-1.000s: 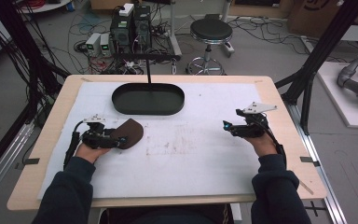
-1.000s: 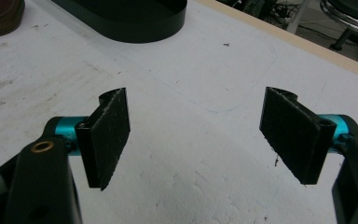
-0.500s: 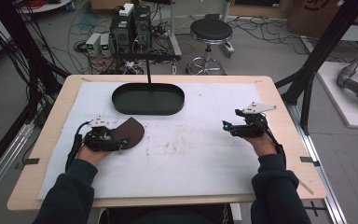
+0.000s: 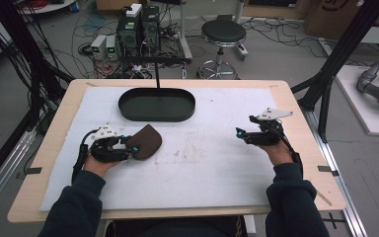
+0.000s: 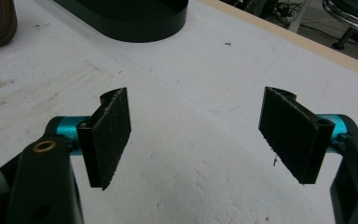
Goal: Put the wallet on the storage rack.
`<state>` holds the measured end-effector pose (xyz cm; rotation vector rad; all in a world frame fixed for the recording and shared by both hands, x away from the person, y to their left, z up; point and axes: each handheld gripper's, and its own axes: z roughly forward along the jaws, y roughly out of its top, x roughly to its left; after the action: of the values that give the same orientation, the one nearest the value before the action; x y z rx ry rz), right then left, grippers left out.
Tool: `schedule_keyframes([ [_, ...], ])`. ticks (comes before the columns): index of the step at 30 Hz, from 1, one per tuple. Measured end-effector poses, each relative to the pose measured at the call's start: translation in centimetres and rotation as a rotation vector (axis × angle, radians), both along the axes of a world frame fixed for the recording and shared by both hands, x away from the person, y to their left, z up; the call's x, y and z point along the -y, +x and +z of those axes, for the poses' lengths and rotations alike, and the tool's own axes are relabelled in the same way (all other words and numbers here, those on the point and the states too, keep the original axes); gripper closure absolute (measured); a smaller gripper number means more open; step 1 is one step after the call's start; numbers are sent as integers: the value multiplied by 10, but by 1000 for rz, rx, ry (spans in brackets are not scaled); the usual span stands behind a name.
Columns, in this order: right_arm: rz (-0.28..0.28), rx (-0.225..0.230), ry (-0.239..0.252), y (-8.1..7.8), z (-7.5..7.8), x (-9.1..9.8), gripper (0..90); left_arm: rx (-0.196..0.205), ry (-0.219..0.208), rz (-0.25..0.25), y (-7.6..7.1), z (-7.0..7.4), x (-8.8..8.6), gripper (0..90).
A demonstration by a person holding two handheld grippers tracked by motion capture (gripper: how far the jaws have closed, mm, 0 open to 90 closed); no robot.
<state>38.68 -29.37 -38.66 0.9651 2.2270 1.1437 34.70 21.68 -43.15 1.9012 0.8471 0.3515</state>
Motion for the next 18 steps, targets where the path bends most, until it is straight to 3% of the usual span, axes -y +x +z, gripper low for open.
schedule_keyframes([
  [5,-1,2,0,0,0,0,254,58,0,-28,-4,7,3,595],
  [9,-2,0,1,0,0,1,254,178,45,31,-10,16,10,661],
  [12,-4,-1,1,0,0,1,254,180,76,24,-10,14,13,661],
  [13,-4,-1,0,0,0,1,254,184,58,19,-10,13,12,660],
  [17,-4,-3,2,0,0,1,254,131,4,-16,-8,10,11,630],
  [18,-5,-5,1,0,0,1,254,121,3,-28,-7,9,13,550],
])
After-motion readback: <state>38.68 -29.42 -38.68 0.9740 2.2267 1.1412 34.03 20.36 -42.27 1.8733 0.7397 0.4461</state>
